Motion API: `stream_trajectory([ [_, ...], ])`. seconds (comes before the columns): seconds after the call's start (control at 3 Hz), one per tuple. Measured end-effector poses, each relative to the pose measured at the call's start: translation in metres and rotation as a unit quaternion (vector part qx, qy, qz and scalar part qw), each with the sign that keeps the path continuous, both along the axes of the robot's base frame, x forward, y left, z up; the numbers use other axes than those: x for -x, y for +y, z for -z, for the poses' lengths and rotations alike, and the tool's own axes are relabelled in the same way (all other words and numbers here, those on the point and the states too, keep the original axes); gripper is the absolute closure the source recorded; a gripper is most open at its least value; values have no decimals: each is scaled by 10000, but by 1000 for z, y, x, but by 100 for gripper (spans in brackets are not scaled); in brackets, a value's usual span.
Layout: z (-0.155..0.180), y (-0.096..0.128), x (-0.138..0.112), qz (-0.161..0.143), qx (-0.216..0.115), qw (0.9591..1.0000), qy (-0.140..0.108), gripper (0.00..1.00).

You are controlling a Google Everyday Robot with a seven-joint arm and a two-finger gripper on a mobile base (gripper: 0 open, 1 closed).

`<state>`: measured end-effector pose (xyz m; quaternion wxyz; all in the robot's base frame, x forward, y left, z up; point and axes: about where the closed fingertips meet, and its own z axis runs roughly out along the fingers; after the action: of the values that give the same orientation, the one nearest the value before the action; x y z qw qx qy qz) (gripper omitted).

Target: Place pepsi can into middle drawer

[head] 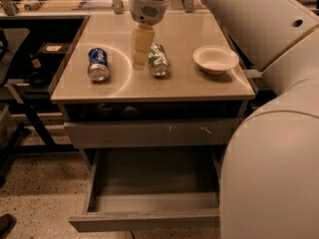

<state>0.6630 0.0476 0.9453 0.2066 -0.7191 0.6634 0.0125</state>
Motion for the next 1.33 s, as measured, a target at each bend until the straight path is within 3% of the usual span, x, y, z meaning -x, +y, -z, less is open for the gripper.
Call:
stream_trajectory([
  [0.67,-16,67,-46,-648,-427,9966,-285,0],
  [1.33,7,88,-53,-673,-388,9969,-136,0],
])
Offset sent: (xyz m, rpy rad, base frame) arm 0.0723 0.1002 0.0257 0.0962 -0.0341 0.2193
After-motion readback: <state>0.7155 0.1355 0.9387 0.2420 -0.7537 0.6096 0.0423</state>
